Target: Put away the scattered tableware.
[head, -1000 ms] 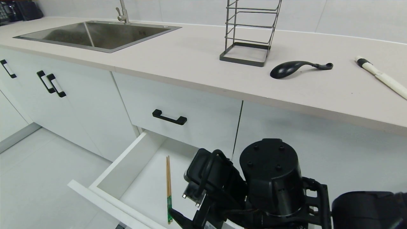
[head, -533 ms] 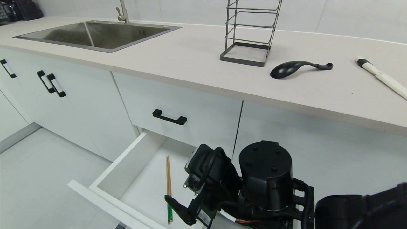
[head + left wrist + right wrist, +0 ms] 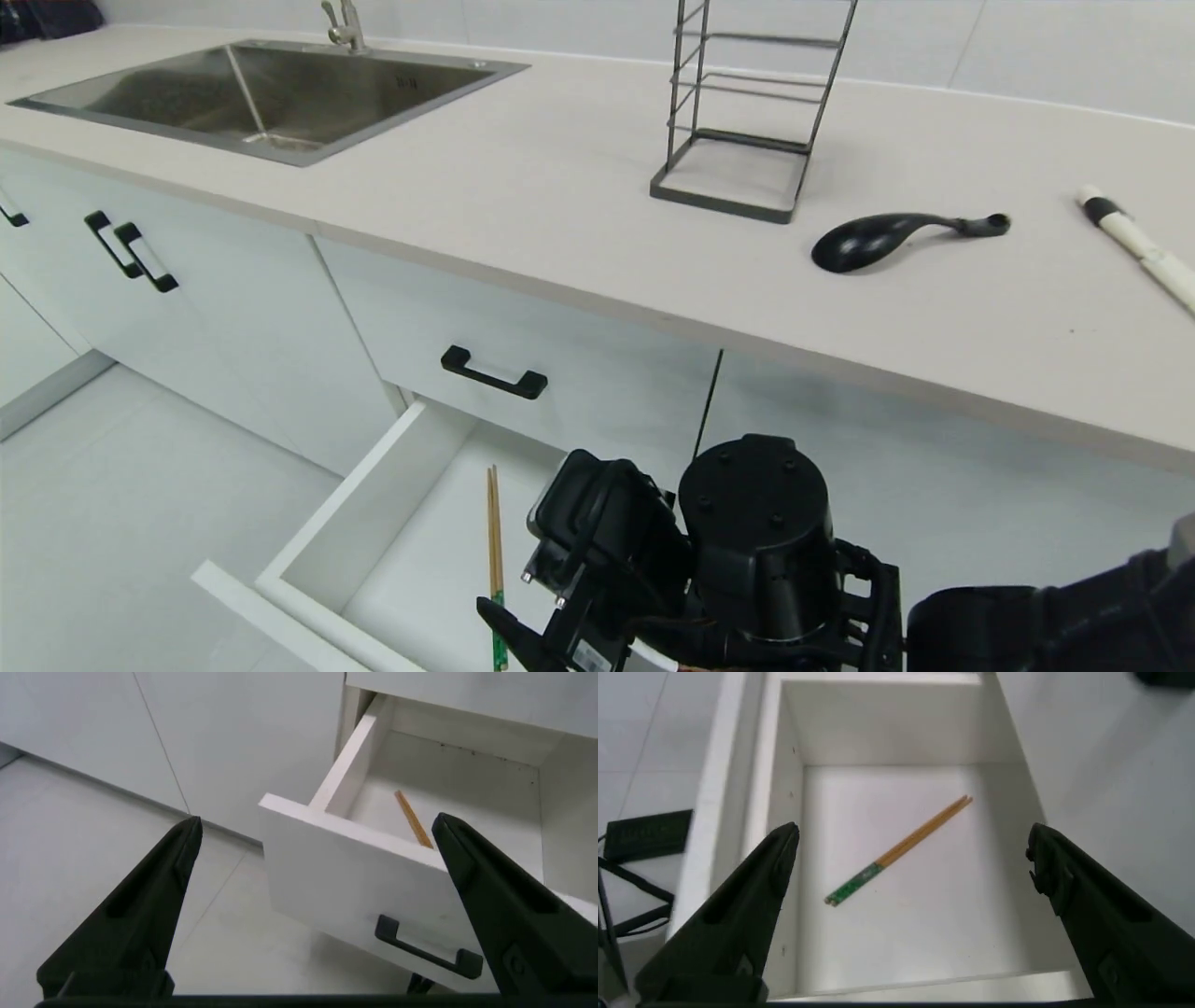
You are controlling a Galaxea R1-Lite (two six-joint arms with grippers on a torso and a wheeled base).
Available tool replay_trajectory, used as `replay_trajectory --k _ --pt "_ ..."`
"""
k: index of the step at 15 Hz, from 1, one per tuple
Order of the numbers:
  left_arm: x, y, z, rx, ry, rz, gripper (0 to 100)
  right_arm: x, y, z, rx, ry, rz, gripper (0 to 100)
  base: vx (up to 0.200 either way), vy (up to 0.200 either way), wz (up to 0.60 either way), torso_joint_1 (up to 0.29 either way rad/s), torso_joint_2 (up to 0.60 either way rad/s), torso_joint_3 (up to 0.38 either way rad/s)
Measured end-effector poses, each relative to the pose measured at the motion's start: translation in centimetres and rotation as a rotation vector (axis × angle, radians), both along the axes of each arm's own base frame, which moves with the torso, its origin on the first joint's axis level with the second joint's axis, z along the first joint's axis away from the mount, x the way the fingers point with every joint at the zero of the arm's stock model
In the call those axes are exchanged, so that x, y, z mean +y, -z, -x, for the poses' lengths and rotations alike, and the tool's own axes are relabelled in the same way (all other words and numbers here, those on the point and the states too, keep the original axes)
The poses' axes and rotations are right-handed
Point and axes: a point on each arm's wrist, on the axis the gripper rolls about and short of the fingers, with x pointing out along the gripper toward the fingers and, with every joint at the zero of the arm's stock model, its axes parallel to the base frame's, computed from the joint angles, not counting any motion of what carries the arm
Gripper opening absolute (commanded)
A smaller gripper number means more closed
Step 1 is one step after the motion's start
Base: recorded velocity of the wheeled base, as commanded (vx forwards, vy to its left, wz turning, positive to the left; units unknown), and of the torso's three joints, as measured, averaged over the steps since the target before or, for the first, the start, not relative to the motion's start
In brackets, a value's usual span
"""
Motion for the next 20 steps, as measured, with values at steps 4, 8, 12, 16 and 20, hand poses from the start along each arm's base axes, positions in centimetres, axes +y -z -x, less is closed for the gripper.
replay_trajectory --k 4,8,12,16,20 --pt "0.0 0.0 0.0 0.0 0.001 0.0 100 0.1 -0.4 0.2 -0.005 -0.006 -0.013 100 0.0 0.0 0.0 0.213 -0.54 -0.19" --pt "0.0 0.0 0.0 0.0 0.001 0.0 100 0.6 -0.9 0.1 -0.013 -0.009 -0.027 100 0.0 0.0 0.0 0.122 -0.48 -0.218" --pt "0.0 0.0 0.0 0.0 0.0 -0.001 100 0.9 -1.2 -0.4 0.01 0.003 0.021 100 0.0 0.0 0.0 0.37 -0.47 -0.237" --pt "0.0 0.0 0.0 0.0 0.0 0.0 100 1.7 -2.4 -1.0 0.043 0.006 0.093 100 0.0 0.0 0.0 0.287 -0.51 -0.244" --pt "0.0 0.0 0.0 0.0 0.0 0.0 100 1.4 -2.4 -1.8 0.077 0.021 0.185 100 0.0 0.0 0.0 0.233 -0.47 -0.221"
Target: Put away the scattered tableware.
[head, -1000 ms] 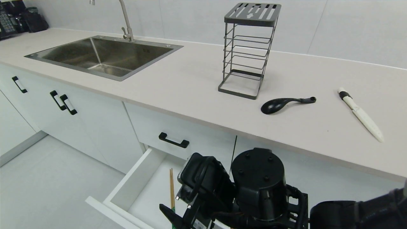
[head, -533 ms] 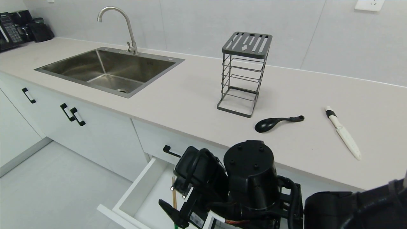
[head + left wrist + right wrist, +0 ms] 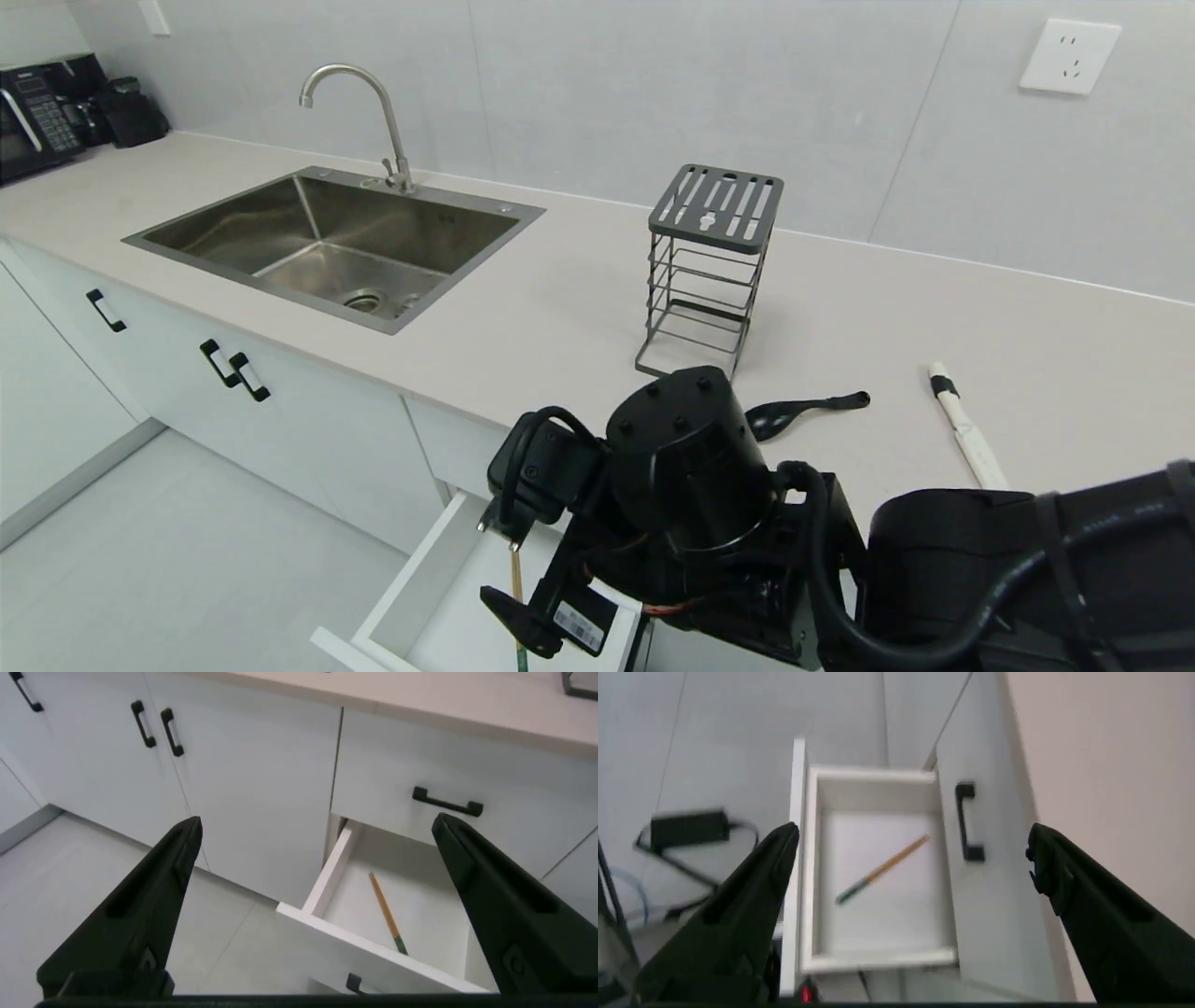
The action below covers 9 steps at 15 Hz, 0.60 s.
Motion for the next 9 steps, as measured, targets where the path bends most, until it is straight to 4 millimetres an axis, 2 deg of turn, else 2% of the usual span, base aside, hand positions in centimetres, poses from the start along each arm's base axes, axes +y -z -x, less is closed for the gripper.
replay_trajectory --k 4,7,9 --pt "0.0 0.0 0.0 0.0 0.0 0.0 100 -1.6 1.2 -0.8 0.091 0.031 0.124 100 0.0 0.0 0.0 0.041 -0.07 -0.036" --pt "0.0 0.0 0.0 0.0 0.0 0.0 100 -3.0 1.6 -0.9 0.124 0.037 0.152 100 0.0 0.0 0.0 0.0 0.0 0.0" --pt "0.0 0.0 0.0 0.0 0.0 -0.001 100 -4.6 1.6 -0.7 0.138 0.074 0.129 100 0.0 0.0 0.0 0.0 0.0 0.0"
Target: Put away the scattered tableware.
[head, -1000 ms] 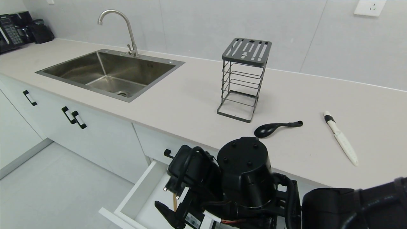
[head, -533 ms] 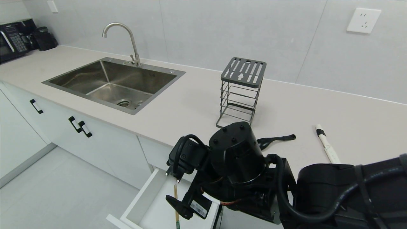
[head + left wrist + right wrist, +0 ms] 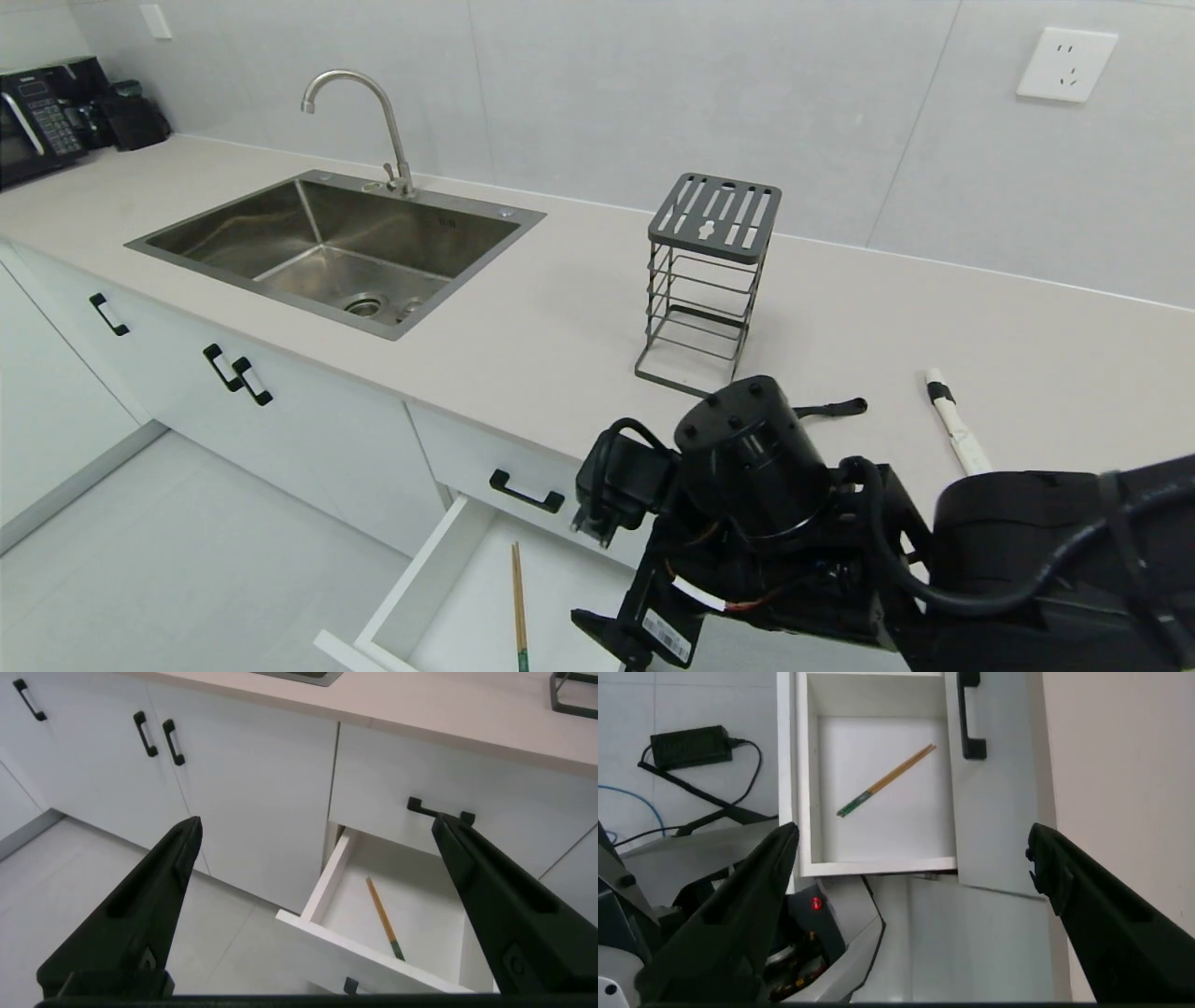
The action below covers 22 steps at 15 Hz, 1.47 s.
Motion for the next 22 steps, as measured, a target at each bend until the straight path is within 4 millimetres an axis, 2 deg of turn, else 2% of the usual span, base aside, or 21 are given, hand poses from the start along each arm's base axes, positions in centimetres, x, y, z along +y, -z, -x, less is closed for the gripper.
replay_trajectory --k 5,11,15,18,20,22 --pt "0.0 0.0 0.0 0.0 -0.001 0.0 100 -4.6 -0.2 0.5 0.027 0.148 -0.105 100 0.0 0.0 0.0 0.0 0.0 0.0" --pt "0.0 0.0 0.0 0.0 -0.001 0.0 100 -11.6 -1.0 -2.2 -0.045 0.346 -0.087 100 0.0 0.0 0.0 0.0 0.0 0.0" --pt "0.0 0.0 0.0 0.0 -0.001 0.0 100 -13.8 -1.3 -3.2 -0.066 0.426 -0.086 100 0.0 0.0 0.0 0.0 0.0 0.0" --pt "0.0 0.0 0.0 0.0 0.0 0.0 100 -16.0 -1.5 -5.0 -0.115 0.464 -0.044 100 0.0 0.0 0.0 0.0 0.0 0.0" --pt "0.0 0.0 0.0 0.0 -0.001 0.0 100 -17.9 -1.4 -6.5 -0.139 0.427 -0.023 100 0.0 0.0 0.0 0.0 0.0 0.0" --pt "0.0 0.0 0.0 0.0 -0.001 0.0 100 -18.9 -0.8 -8.3 -0.133 0.404 -0.046 100 0.0 0.0 0.0 0.0 0.0 0.0"
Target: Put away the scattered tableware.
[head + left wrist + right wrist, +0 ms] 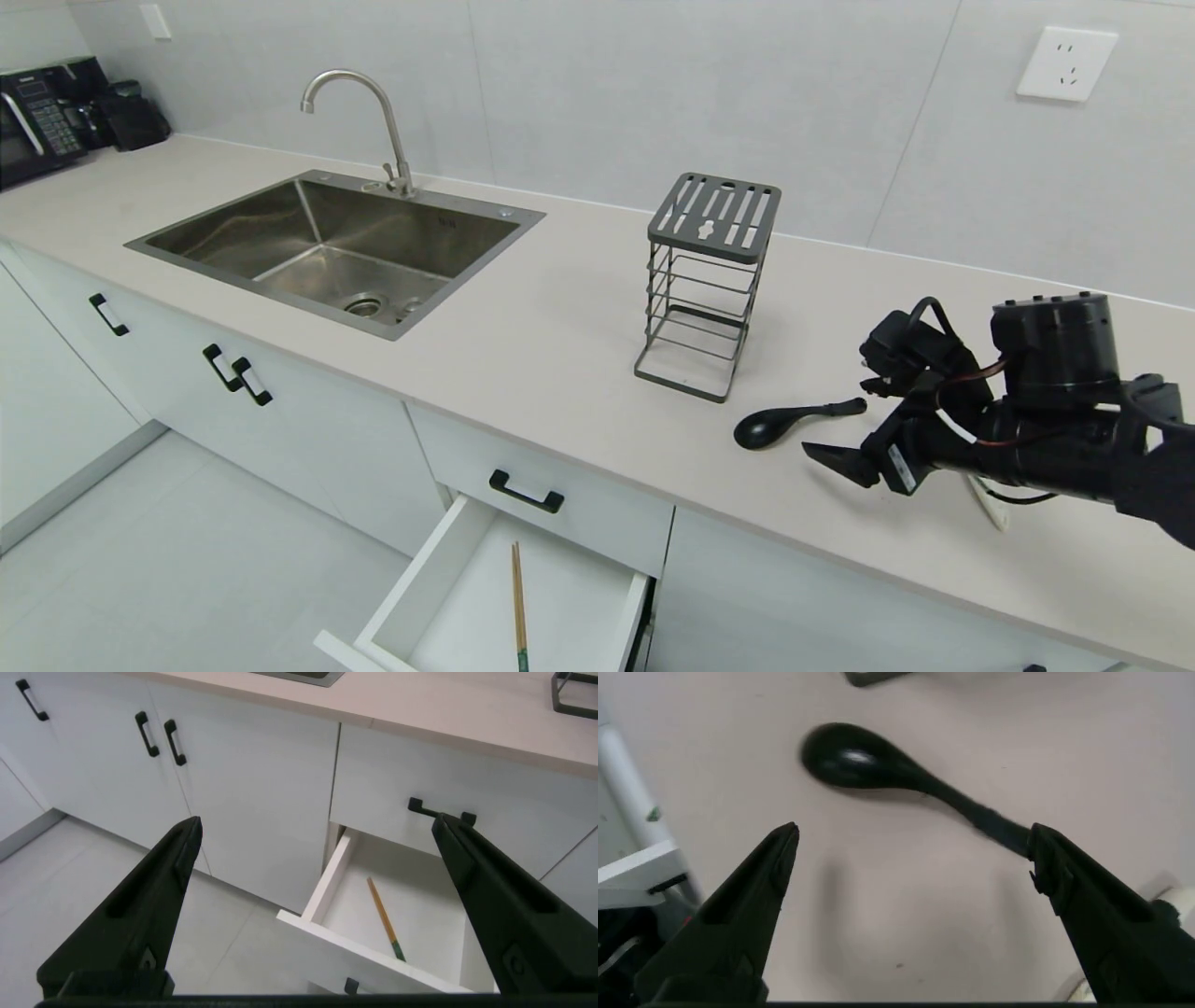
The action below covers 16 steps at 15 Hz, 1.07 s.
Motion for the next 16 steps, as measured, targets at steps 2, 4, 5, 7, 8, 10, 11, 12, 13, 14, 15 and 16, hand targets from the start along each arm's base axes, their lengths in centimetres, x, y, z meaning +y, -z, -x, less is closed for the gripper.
replay_trajectory --k 2,4,5,7,8,10,11,12,13,14,15,16 --pt "0.0 0.0 0.0 0.0 0.0 0.0 100 0.0 0.7 -1.5 0.012 -0.03 -0.02 100 0.0 0.0 0.0 0.0 0.0 0.0" --pt "0.0 0.0 0.0 0.0 0.0 0.0 100 0.1 1.3 -2.7 0.013 -0.024 -0.018 100 0.0 0.0 0.0 0.0 0.0 0.0" --pt "0.0 0.0 0.0 0.0 0.0 0.0 100 0.1 1.6 -3.1 0.02 -0.022 -0.016 100 0.0 0.0 0.0 0.0 0.0 0.0" --pt "0.0 0.0 0.0 0.0 0.0 0.0 100 0.2 2.2 -3.6 0.035 -0.021 -0.012 100 0.0 0.0 0.0 0.0 0.0 0.0" --pt "0.0 0.0 0.0 0.0 0.0 0.0 100 0.2 2.4 -3.7 0.038 -0.022 -0.011 100 0.0 0.0 0.0 0.0 0.0 0.0" --pt "0.0 0.0 0.0 0.0 0.0 0.0 100 0.4 2.6 -4.4 0.033 -0.021 -0.012 100 0.0 0.0 0.0 0.0 0.0 0.0" --pt "0.0 0.0 0.0 0.0 0.0 0.0 100 0.5 2.8 -4.8 0.031 -0.023 -0.014 100 0.0 0.0 0.0 0.0 0.0 0.0" --pt "0.0 0.0 0.0 0.0 0.0 0.0 100 0.6 2.9 -5.3 0.031 -0.026 -0.017 100 0.0 0.0 0.0 0.0 0.0 0.0" --pt "0.0 0.0 0.0 0.0 0.0 0.0 100 0.6 3.1 -5.5 0.035 -0.026 -0.017 100 0.0 0.0 0.0 0.0 0.0 0.0" --pt "0.0 0.0 0.0 0.0 0.0 0.0 100 0.6 3.4 -5.8 0.04 -0.024 -0.017 100 0.0 0.0 0.0 0.0 0.0 0.0" --pt "0.0 0.0 0.0 0.0 0.0 0.0 100 0.6 3.6 -6.2 0.041 -0.022 -0.019 100 0.0 0.0 0.0 0.0 0.0 0.0" --pt "0.0 0.0 0.0 0.0 0.0 0.0 100 0.7 3.8 -6.5 0.042 -0.022 -0.02 100 0.0 0.0 0.0 0.0 0.0 0.0"
